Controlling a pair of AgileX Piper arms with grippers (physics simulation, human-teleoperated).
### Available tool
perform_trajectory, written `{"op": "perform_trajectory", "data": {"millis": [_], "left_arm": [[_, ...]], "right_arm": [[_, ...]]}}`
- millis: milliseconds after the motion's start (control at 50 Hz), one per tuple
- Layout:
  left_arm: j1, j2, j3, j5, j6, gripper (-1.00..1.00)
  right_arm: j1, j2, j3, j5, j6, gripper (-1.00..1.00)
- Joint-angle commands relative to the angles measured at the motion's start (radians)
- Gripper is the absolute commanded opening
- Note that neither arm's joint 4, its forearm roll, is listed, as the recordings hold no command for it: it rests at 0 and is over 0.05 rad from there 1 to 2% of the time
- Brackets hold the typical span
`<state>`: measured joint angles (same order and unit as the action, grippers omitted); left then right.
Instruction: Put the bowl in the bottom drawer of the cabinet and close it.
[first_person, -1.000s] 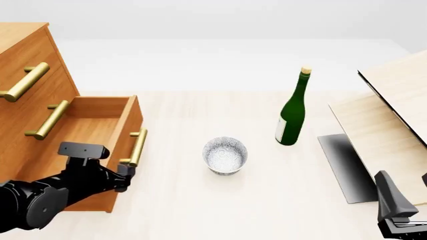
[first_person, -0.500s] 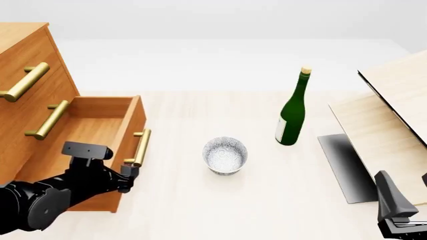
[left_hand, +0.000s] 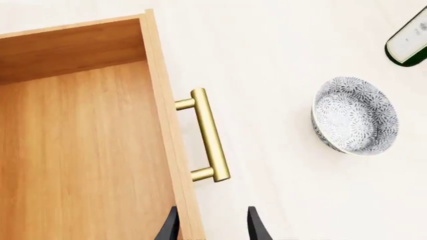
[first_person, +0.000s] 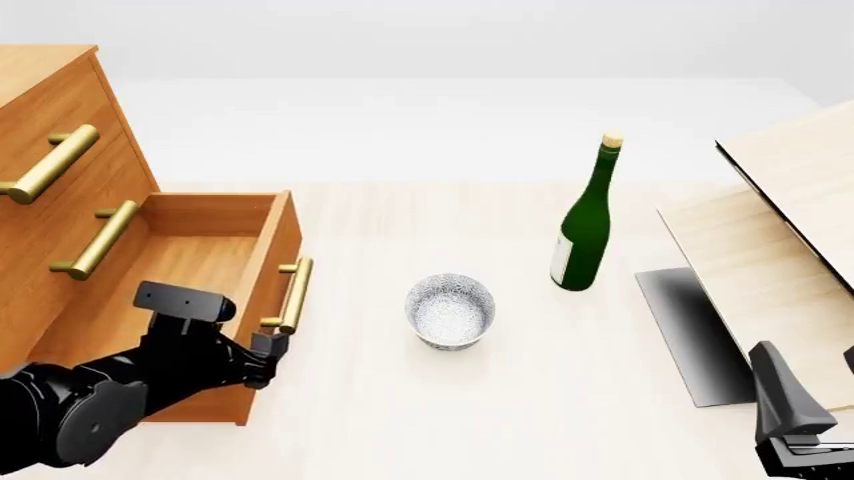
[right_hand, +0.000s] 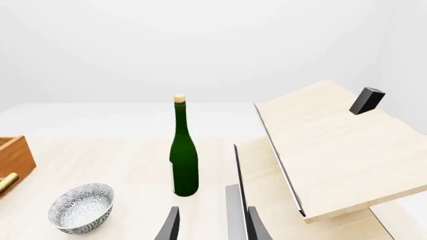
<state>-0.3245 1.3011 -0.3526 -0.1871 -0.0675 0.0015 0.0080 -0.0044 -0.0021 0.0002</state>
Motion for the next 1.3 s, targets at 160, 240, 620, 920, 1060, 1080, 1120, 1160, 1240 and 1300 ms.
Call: {"op": "perform_trajectory", "data": {"millis": [160,240,620,920,1060,1080,1120,1160,1240,1300], "left_arm": [[-0.030,-0.026,0.002,-0.009,-0.008,1.00],[-0.046,-0.040,0.004,-0.002,-0.010,1.00],[-0.098,-0.080,0.015,0.003,-0.019,1.00],[-0.091,-0.138,0.022,0.029,-0.012,1.00],[-0.080,-0.184,0.020,0.058,-0.011,1.00],[-0.080,-0.185,0.020,0.058,-0.011,1.00],[-0.079,-0.198,0.022,0.068,-0.009,1.00],[-0.077,-0.214,0.021,0.081,-0.006,1.00],[-0.074,-0.238,0.023,0.096,-0.003,1.00],[-0.075,-0.248,0.024,0.102,0.000,1.00]], "right_arm": [[0.000,0.000,0.000,0.000,0.000,1.00],[0.000,0.000,0.000,0.000,0.000,1.00],[0.000,0.000,0.000,0.000,0.000,1.00],[0.000,0.000,0.000,0.000,0.000,1.00],[0.000,0.000,0.000,0.000,0.000,1.00],[0.000,0.000,0.000,0.000,0.000,1.00],[0.000,0.000,0.000,0.000,0.000,1.00],[0.000,0.000,0.000,0.000,0.000,1.00],[0.000,0.000,0.000,0.000,0.000,1.00],[0.000,0.000,0.000,0.000,0.000,1.00]]}}
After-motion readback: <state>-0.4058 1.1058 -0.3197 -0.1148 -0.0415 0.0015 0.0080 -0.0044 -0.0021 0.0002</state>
